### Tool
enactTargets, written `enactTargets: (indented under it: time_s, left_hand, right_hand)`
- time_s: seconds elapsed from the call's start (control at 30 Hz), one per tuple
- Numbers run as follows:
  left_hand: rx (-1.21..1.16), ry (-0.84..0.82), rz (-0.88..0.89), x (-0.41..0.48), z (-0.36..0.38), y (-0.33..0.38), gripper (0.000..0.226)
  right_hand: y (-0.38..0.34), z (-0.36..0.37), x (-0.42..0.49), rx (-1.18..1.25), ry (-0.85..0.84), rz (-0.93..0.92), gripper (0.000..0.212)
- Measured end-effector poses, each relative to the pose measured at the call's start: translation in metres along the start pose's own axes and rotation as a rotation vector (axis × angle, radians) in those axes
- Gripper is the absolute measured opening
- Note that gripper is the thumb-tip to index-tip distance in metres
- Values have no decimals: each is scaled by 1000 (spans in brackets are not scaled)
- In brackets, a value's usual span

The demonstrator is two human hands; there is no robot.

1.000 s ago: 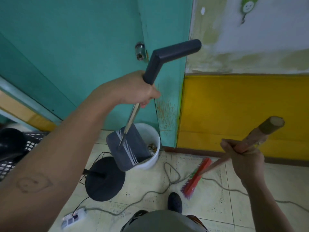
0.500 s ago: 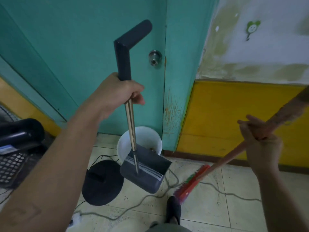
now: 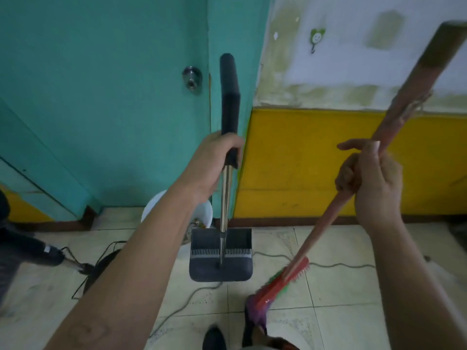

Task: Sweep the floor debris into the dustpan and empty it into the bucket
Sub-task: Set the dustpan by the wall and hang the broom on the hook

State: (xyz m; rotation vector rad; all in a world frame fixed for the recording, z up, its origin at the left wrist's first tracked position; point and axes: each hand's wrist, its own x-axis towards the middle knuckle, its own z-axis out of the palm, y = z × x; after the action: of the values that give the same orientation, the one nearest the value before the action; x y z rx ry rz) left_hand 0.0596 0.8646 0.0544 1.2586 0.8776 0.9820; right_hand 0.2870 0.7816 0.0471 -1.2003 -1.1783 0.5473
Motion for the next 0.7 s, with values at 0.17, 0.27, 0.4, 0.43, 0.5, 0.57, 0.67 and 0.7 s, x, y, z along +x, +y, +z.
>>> enactTargets:
  time_s: [0.17,0.27,0.4,0.43,0.5,0.57,0.67,0.7]
  left_hand:
    - [385,-166,60,-1,42,-9,28]
    - [468,-196,134,1,75,-21,22]
    - [480,-250,149,6,114,-46,17]
    - [470,-269,129,6,126,-51,13]
    - [444,-307,66,6,149,-59,9]
    - [366,-330,-22,3,169,-62,16]
    - [292,-361,-104,1,196,-66,28]
    - [307,-396,-111,0,205,-66,35]
  right_hand:
    - [-16,-35,-5,-20,-28,-40,47]
    - [-21,-50,-6,19,-1,-84,40]
    - [-19,-70,-8,271,14,-17,26]
    - [-18,-77,-9,314,17,5,24]
    - [-17,-89,-10,382,-2,37,28]
    - [-17,-97,-12,412,-38,51,35]
    - [-18,-112,-12,447,-44,70,39]
    - [-18,-118,-12,453,-35,76,40]
